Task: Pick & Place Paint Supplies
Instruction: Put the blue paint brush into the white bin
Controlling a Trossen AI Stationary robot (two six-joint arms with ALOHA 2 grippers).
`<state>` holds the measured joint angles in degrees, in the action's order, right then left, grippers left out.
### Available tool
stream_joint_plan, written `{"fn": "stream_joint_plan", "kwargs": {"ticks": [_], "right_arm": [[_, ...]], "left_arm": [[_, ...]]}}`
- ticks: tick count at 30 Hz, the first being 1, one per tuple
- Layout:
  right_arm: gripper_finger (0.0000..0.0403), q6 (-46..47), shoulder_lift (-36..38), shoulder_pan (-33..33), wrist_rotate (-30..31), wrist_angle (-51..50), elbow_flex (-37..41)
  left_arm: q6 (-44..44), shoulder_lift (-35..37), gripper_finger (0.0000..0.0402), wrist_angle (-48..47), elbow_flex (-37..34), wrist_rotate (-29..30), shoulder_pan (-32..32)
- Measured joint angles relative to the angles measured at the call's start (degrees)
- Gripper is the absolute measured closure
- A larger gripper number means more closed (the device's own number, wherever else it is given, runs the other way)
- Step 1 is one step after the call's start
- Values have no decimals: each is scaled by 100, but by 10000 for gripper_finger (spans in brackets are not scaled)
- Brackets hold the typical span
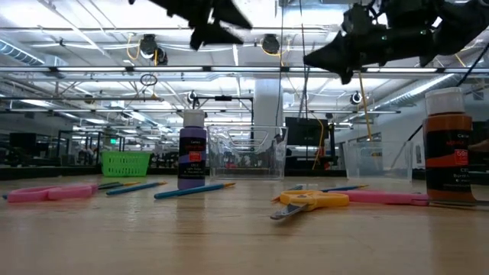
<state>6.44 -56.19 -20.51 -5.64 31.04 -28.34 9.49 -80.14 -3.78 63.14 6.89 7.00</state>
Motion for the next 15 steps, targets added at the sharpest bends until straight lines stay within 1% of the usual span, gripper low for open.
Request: {"fn": "stream_joint_plan", "kwargs": {"ticks": [2, 3, 7, 9, 11, 15], "right_arm": [[398, -146, 278, -309, 340, -267, -4], [399, -264, 432, -467, 567, -503, -3], [398, -646, 919, -1054, 1758, -1486, 11], [398, -713, 1095, -1288, 2171, -1768, 111], [398, -687, 1258, -1468, 2396, -1983, 254], [398, -342, 1549, -1634, 2856, -2622, 514]], "left_arm": [[203, -4, 152, -364, -88, 81, -25], [279, -2, 150, -388, -138, 139, -46], [563, 5, 149, -178, -518, 618, -171], [688, 0, 149, -79, -711, 842, -218], [791, 4, 149, 115, -896, 983, -246], [1103, 0, 149, 123, -1158, 1000, -257]]}}
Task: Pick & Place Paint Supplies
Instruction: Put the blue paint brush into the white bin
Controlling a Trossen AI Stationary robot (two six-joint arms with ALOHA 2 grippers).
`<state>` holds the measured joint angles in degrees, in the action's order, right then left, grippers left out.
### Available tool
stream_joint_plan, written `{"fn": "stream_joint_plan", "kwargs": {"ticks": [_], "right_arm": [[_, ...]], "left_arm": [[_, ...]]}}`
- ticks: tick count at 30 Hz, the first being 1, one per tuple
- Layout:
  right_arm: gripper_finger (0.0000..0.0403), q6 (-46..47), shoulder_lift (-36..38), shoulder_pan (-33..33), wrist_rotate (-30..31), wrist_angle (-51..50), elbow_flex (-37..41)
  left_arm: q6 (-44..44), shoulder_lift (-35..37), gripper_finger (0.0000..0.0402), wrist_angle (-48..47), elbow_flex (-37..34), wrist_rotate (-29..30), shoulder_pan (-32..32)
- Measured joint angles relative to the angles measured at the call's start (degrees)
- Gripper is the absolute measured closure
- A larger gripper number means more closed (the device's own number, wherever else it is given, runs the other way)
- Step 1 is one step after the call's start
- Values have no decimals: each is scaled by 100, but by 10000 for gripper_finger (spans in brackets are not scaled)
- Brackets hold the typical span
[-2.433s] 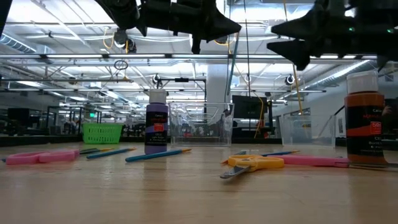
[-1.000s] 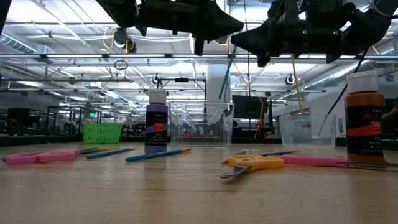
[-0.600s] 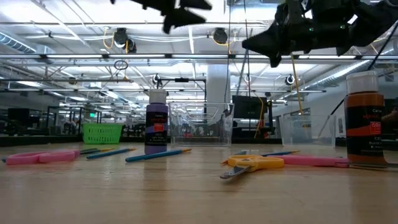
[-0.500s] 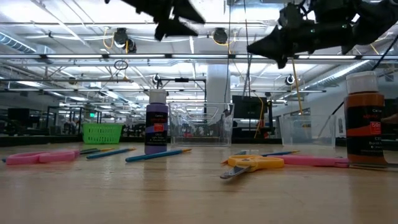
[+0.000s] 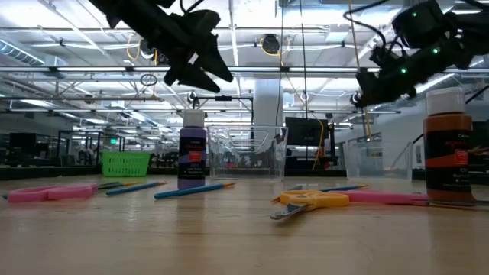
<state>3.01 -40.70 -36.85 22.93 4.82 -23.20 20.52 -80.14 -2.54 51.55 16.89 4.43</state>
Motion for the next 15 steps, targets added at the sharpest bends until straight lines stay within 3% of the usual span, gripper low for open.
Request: {"fn": "stream_joint_plan", "kwargs": {"ticks": [9, 15], "right_arm": [[392, 893, 211, -30, 95, -924, 238], [364, 1729, 236, -32, 100, -987, 238]], "left_arm": [[236, 4, 148, 41, -134, 0, -2], [105, 4, 148, 144, -134, 0, -2]]}}
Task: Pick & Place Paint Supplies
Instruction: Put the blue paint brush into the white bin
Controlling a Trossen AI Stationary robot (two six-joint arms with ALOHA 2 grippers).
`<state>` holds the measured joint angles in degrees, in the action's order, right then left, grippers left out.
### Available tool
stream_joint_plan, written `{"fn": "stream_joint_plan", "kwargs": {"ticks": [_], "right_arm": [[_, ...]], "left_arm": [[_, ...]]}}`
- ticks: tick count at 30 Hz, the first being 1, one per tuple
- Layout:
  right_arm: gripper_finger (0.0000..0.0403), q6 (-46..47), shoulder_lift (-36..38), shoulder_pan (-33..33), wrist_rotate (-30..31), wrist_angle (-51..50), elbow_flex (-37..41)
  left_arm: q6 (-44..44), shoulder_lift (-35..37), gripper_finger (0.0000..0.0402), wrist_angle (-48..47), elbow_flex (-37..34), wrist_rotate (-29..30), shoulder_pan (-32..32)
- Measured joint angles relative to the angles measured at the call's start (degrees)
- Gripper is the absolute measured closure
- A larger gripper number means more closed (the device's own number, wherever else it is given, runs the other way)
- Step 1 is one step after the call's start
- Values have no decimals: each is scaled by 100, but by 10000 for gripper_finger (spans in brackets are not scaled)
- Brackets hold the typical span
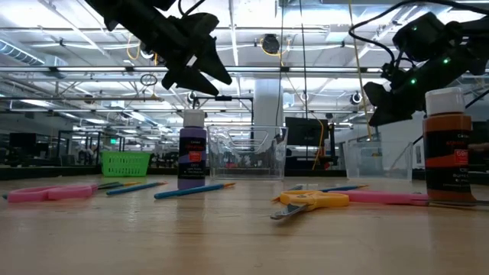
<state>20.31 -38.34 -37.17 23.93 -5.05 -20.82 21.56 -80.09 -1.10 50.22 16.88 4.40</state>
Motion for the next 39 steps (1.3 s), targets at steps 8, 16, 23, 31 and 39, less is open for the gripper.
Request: {"fn": "stream_joint_plan", "kwargs": {"ticks": [8, 16, 23, 31, 39], "right_arm": [[274, -79, -3, 0, 1, -125, 2], [202, -661, 69, 11, -218, 238, 2], [189, -1053, 357, 11, -2839, 1113, 4], [207, -870, 521, 585, -5222, 1347, 4], [220, -1251, 496, 1253, -4883, 1389, 4]], "left_arm": [[13, 0, 149, 2, 0, 0, 0], [126, 0, 149, -28, 0, 0, 0], [206, 1, 149, -446, 0, -1017, 2], [1499, 261, 149, -2331, -9, -988, -474], [3520, 166, 149, -3653, 2, -64, -1325]]}}
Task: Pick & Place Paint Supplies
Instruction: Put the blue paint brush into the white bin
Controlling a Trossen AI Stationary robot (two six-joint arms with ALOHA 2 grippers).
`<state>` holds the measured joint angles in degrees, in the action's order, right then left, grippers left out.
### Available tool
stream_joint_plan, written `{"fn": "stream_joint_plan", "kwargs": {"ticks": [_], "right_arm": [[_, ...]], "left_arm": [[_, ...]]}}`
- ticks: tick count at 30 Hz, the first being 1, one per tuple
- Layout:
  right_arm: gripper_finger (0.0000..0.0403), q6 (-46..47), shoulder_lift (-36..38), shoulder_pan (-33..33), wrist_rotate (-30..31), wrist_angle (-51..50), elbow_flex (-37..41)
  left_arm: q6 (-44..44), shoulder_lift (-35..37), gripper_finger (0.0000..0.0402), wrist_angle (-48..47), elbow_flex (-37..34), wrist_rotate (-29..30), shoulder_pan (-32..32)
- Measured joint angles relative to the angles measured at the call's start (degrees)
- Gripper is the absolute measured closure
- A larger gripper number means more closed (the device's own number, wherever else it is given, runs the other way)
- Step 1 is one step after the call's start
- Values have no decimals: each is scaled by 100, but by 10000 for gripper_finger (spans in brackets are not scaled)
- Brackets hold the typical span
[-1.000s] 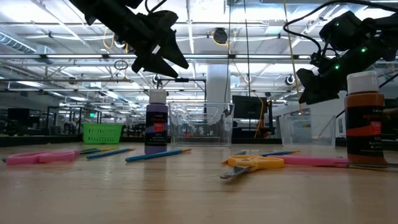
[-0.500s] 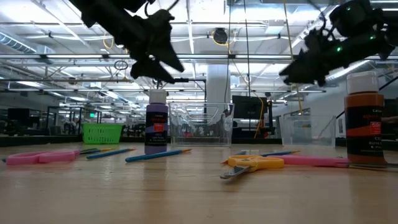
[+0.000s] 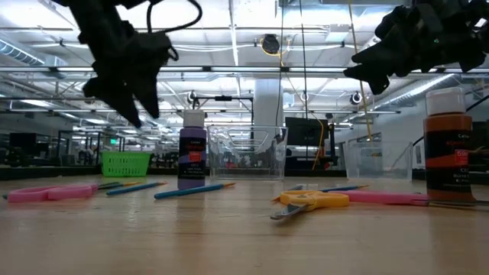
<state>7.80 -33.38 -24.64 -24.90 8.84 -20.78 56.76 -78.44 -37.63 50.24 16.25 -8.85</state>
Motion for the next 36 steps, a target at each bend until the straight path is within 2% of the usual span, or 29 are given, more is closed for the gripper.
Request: {"fn": "stream_joint_plan", "kwargs": {"ticks": [3, 7, 15, 24, 27, 36], "right_arm": [[222, -70, -10, 149, 233, -1, 0], [222, -121, -10, 256, 253, 101, 0], [222, -123, -10, 390, 240, 255, 0], [222, -75, -10, 491, 235, 300, 0], [222, 9, -10, 489, 235, 302, 0], [222, 39, -10, 489, 233, 302, 0]], "left_arm": [[422, -252, 149, -94, -7, 22, -145], [846, -716, 149, -78, -4, 34, -202], [1098, -1668, 149, -152, -4, -286, -211], [1560, -1957, 154, -161, 22, -282, -214], [1603, -1962, 182, -165, 20, -284, -214], [1752, -1971, 311, -144, 13, 85, -162]]}}
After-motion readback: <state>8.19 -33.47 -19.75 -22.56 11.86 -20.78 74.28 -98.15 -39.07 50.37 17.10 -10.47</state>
